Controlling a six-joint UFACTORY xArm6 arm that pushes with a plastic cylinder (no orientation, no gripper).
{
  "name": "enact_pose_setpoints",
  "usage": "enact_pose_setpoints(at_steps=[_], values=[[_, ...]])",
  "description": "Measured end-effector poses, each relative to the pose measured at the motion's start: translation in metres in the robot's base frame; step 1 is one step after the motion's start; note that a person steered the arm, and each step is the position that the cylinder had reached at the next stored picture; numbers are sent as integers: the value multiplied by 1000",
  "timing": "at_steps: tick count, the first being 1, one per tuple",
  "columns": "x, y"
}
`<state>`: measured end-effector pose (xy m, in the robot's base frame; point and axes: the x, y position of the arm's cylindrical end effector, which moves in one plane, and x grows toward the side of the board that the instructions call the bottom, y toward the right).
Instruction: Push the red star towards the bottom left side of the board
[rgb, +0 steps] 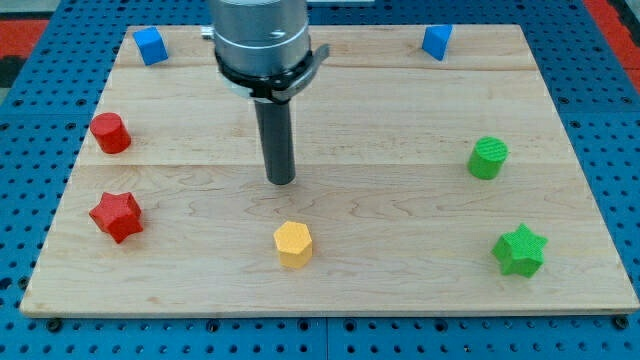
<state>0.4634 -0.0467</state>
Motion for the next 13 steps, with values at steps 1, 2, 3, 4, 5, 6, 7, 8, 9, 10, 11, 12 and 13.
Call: enact_pose_setpoints(at_steps=[1, 2, 3, 4, 5, 6, 7, 8, 9, 10, 11, 12, 13], values=[[0, 0], [0, 0], [0, -7], [0, -22], [0, -33], [0, -42], [0, -44], [0, -55], [0, -65], [0, -72], [0, -76], [0, -70], [0, -70]])
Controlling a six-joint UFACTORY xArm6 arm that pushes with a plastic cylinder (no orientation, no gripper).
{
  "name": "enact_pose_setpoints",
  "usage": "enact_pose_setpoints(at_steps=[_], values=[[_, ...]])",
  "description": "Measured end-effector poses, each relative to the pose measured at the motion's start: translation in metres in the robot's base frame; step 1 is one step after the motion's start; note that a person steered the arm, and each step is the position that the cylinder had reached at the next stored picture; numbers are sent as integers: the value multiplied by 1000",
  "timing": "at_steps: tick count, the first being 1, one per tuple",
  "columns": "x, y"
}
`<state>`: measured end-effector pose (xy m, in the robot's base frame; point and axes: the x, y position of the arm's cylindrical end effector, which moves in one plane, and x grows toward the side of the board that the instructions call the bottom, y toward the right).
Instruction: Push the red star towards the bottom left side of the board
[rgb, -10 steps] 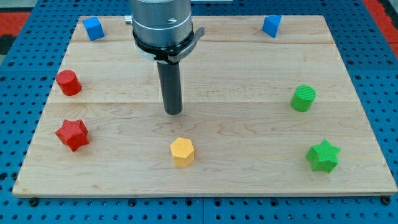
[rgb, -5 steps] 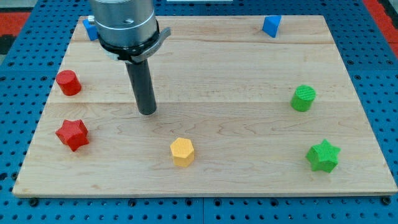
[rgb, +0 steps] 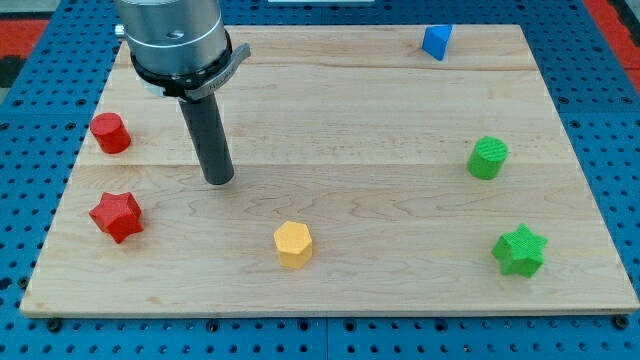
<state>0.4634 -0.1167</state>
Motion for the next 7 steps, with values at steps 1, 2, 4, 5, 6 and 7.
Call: enact_pose_setpoints(at_steps=[1, 2, 4, 5, 6, 7], values=[[0, -11], [0, -28], [0, -33], [0, -33], [0, -34], [0, -35]])
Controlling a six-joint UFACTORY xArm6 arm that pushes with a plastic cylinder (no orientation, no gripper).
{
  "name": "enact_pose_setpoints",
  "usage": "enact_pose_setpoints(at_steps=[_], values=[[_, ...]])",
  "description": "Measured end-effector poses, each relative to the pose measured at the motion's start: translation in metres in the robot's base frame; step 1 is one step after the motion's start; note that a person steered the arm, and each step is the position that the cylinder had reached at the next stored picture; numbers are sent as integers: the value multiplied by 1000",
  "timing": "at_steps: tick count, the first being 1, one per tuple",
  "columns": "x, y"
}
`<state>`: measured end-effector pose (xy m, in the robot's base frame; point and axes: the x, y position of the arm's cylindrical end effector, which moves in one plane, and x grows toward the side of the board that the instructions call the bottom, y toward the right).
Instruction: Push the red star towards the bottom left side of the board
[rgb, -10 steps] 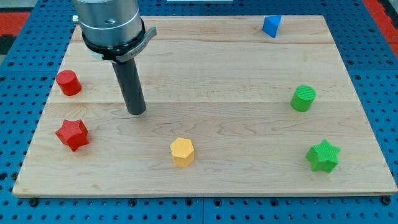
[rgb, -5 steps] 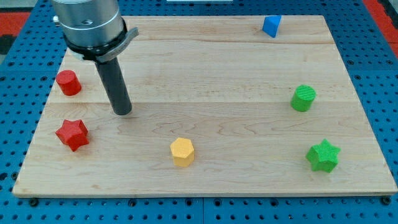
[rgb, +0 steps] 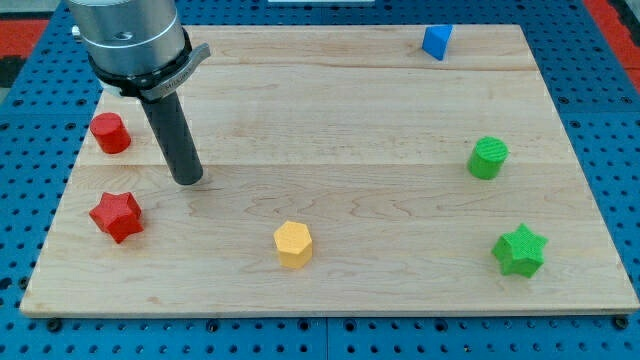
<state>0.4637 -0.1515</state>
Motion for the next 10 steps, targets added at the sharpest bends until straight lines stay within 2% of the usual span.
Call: enact_pose_setpoints(at_steps=[4, 8, 9, 10], values=[[0, -3], [-18, 61], [1, 34], [13, -41]])
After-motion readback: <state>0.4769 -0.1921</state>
